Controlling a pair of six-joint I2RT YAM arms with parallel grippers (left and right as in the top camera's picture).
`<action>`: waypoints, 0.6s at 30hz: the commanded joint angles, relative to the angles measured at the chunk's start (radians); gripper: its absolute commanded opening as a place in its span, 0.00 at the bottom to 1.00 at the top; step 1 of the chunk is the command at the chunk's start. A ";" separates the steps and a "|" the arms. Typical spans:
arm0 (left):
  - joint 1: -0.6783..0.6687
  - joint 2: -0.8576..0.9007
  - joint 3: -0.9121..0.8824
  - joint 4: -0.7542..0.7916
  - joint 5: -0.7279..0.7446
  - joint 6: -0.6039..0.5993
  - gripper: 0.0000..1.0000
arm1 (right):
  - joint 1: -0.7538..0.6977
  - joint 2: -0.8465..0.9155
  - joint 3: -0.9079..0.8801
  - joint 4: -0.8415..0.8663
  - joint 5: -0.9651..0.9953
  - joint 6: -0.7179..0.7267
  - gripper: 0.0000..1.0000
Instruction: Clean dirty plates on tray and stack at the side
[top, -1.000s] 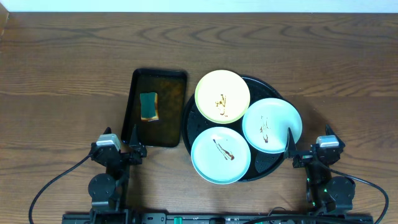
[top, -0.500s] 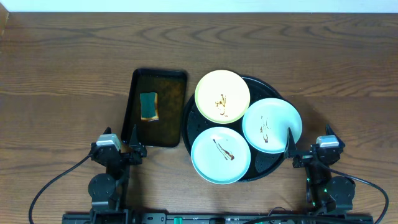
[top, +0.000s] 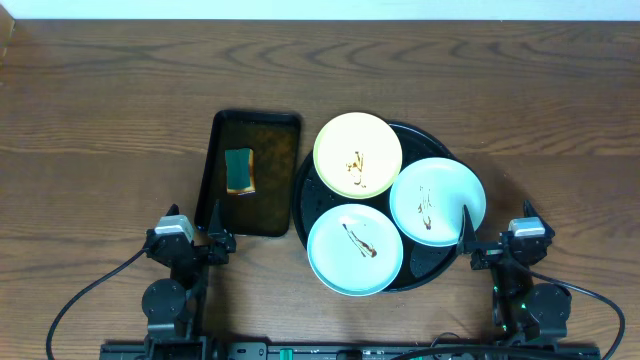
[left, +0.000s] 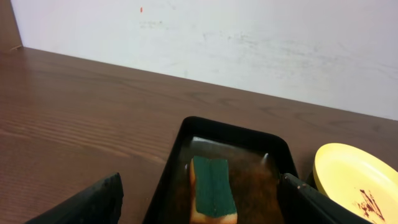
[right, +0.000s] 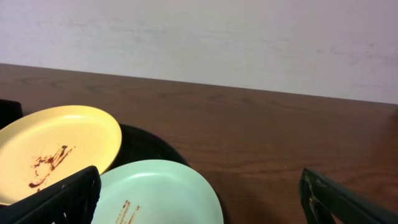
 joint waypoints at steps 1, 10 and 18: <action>0.004 -0.006 -0.010 -0.042 0.011 0.017 0.79 | 0.016 0.000 -0.002 -0.004 -0.004 0.010 0.99; 0.004 -0.006 -0.010 -0.042 0.010 0.017 0.79 | 0.016 0.000 -0.002 -0.004 -0.005 0.011 0.99; 0.004 -0.006 -0.010 -0.042 0.011 0.000 0.79 | 0.016 0.000 -0.002 -0.004 -0.005 0.011 0.99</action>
